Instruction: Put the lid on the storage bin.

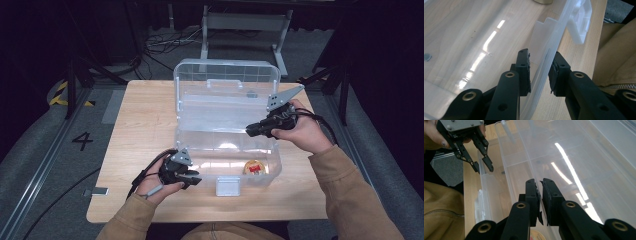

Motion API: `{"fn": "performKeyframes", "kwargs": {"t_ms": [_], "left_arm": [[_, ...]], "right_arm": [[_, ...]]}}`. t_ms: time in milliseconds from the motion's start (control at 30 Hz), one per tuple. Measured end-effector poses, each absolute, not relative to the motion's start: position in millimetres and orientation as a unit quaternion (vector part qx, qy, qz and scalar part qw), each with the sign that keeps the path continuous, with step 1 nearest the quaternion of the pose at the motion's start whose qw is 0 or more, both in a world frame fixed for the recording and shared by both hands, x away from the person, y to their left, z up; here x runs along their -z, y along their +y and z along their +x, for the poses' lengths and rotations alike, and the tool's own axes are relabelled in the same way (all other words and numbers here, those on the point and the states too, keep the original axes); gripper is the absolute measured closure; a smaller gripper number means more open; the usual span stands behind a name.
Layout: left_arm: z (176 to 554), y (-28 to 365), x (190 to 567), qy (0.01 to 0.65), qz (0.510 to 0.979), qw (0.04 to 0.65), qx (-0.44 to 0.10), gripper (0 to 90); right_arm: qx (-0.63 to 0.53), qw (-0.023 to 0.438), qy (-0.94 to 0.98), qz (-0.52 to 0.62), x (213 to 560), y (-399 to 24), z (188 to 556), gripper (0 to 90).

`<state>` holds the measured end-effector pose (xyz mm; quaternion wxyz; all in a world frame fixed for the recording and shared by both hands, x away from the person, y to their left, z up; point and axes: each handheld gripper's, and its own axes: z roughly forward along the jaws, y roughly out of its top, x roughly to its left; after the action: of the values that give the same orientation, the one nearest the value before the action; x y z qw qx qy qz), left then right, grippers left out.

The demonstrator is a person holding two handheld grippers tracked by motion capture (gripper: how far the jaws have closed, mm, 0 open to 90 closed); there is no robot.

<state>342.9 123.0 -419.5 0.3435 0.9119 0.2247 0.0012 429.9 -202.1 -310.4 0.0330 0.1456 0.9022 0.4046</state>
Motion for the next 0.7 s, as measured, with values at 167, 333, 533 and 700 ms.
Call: {"fn": "performKeyframes", "kwargs": {"t_ms": [167, 333, 533, 700], "left_arm": [[342.9, 123.0, 419.6, 0.225, 0.912, 0.344, -0.001, 72.5], [342.8, 123.0, 419.6, 0.225, 0.912, 0.344, -0.001, 72.5], [342.9, 123.0, 419.6, 0.225, 0.912, 0.344, -0.001, 72.5], [342.9, 123.0, 419.6, 0.225, 0.912, 0.344, -0.001, 72.5]], "right_arm": [[-0.404, 0.033, 0.903, 0.143, 310.9, -202.2, 428.1, 82.8], [-0.404, 0.029, 0.903, 0.142, 311.8, -202.8, 426.0, 82.9], [-0.402, 0.030, 0.904, 0.139, 312.5, -202.8, 423.9, 82.9], [-0.401, 0.030, 0.906, 0.136, 312.9, -202.8, 422.3, 82.9]]}}
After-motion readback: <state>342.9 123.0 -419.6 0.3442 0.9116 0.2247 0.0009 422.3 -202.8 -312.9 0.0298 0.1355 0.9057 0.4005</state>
